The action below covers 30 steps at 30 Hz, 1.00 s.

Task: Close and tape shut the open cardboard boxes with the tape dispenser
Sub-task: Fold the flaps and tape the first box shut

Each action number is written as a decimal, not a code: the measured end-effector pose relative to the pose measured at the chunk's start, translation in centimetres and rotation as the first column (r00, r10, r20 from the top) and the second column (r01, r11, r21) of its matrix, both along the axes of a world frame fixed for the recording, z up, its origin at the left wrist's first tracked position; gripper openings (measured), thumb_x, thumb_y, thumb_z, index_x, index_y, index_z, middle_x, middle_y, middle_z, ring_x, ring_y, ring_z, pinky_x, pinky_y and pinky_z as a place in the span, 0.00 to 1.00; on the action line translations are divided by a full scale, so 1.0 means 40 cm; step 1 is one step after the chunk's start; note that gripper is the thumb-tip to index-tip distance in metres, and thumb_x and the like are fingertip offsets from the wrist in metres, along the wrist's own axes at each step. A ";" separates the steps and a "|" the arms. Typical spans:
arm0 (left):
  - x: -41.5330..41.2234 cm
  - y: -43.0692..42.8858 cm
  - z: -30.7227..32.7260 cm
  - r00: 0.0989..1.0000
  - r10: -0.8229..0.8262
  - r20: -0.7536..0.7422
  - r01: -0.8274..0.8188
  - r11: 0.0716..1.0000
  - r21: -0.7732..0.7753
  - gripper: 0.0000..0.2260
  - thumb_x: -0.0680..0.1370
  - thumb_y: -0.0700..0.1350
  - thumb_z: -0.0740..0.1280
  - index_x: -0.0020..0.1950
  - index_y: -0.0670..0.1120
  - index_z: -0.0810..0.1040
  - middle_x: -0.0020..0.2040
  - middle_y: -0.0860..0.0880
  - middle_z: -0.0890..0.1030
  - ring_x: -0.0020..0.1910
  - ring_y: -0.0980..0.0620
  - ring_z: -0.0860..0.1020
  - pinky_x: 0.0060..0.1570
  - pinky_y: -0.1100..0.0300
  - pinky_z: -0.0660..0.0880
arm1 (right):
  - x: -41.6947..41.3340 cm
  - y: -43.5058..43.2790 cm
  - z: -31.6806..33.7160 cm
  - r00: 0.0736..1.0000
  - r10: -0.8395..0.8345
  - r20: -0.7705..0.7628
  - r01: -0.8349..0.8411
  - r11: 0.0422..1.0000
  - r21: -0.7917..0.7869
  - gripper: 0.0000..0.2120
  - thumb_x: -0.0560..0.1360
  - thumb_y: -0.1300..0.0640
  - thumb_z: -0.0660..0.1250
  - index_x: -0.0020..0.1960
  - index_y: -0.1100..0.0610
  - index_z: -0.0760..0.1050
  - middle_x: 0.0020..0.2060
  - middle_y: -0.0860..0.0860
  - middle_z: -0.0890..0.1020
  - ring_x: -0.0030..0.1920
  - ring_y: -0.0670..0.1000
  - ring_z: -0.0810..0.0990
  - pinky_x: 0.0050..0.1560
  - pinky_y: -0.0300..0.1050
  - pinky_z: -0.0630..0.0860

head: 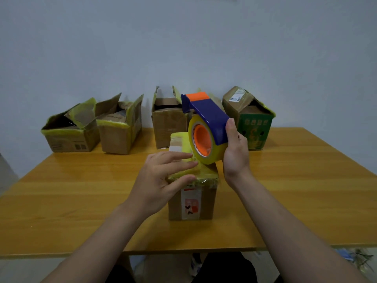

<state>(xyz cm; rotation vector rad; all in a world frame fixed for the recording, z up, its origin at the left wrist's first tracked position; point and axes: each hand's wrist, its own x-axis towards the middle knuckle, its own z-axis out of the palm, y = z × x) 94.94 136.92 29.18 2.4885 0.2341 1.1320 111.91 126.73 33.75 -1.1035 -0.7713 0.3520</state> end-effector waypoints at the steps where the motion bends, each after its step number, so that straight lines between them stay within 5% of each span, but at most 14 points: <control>1: 0.011 -0.010 0.002 1.000 -0.020 -0.013 0.019 0.999 -0.038 0.16 0.78 0.63 0.67 0.60 0.58 0.85 0.62 0.63 0.82 0.67 0.59 0.76 0.66 0.49 0.68 | 0.004 -0.001 0.000 1.000 0.003 0.009 -0.003 1.000 -0.012 0.20 0.86 0.45 0.53 0.61 0.53 0.80 0.49 0.49 0.87 0.51 0.47 0.85 0.48 0.41 0.81; 5: 0.030 -0.019 0.003 0.999 -0.053 0.003 0.053 0.978 -0.199 0.13 0.73 0.63 0.71 0.50 0.58 0.88 0.53 0.64 0.85 0.63 0.56 0.77 0.65 0.42 0.70 | 0.009 -0.005 -0.003 0.999 0.005 0.041 -0.004 1.000 -0.011 0.19 0.85 0.45 0.54 0.59 0.52 0.80 0.46 0.48 0.87 0.49 0.46 0.85 0.47 0.41 0.81; 9: 0.022 -0.004 0.030 0.988 -0.125 -0.096 0.108 0.981 -0.159 0.09 0.73 0.58 0.75 0.48 0.55 0.86 0.54 0.63 0.84 0.63 0.58 0.77 0.64 0.43 0.73 | 0.014 0.002 0.006 0.997 -0.069 0.028 0.068 0.996 0.060 0.26 0.80 0.41 0.57 0.59 0.61 0.80 0.41 0.45 0.86 0.42 0.42 0.83 0.40 0.35 0.77; 12: 0.027 -0.014 0.040 0.977 -0.133 -0.169 0.120 0.989 -0.084 0.06 0.74 0.50 0.78 0.47 0.51 0.83 0.56 0.62 0.84 0.62 0.60 0.78 0.63 0.48 0.76 | 0.028 0.010 0.016 0.992 -0.123 0.028 0.121 0.990 0.071 0.22 0.84 0.47 0.56 0.60 0.63 0.79 0.41 0.43 0.86 0.42 0.40 0.83 0.39 0.32 0.76; 17: 0.048 -0.037 0.039 0.992 -0.105 -0.067 0.083 0.958 -0.273 0.12 0.67 0.56 0.80 0.41 0.51 0.83 0.49 0.58 0.86 0.55 0.57 0.82 0.53 0.49 0.81 | 0.040 0.018 0.017 0.982 -0.191 0.008 0.191 0.980 0.048 0.21 0.85 0.46 0.56 0.60 0.60 0.80 0.43 0.44 0.86 0.44 0.39 0.83 0.40 0.32 0.76; 22: 0.055 -0.045 0.058 0.974 -0.048 -0.220 0.056 0.998 0.027 0.14 0.74 0.55 0.76 0.60 0.61 0.85 0.48 0.61 0.80 0.51 0.55 0.76 0.50 0.51 0.76 | 0.050 0.009 0.007 0.975 -0.218 -0.029 0.219 0.976 0.019 0.26 0.78 0.36 0.59 0.58 0.55 0.81 0.45 0.46 0.86 0.48 0.46 0.84 0.45 0.41 0.79; 25: 0.059 -0.056 0.064 0.973 -0.008 -0.229 0.041 0.990 0.138 0.11 0.76 0.57 0.71 0.57 0.60 0.87 0.48 0.61 0.79 0.49 0.56 0.73 0.46 0.52 0.75 | 0.052 0.003 0.000 0.966 -0.252 -0.052 0.251 0.968 -0.015 0.31 0.75 0.32 0.59 0.60 0.56 0.81 0.47 0.49 0.86 0.49 0.50 0.84 0.45 0.44 0.79; 30: 0.059 -0.087 0.036 0.988 0.108 -0.114 -0.086 0.980 0.178 0.12 0.76 0.60 0.70 0.54 0.58 0.88 0.46 0.59 0.81 0.47 0.58 0.74 0.42 0.55 0.75 | 0.069 -0.007 -0.003 0.957 -0.281 -0.074 0.275 0.958 -0.081 0.24 0.80 0.36 0.59 0.56 0.55 0.81 0.45 0.52 0.86 0.46 0.52 0.83 0.46 0.49 0.78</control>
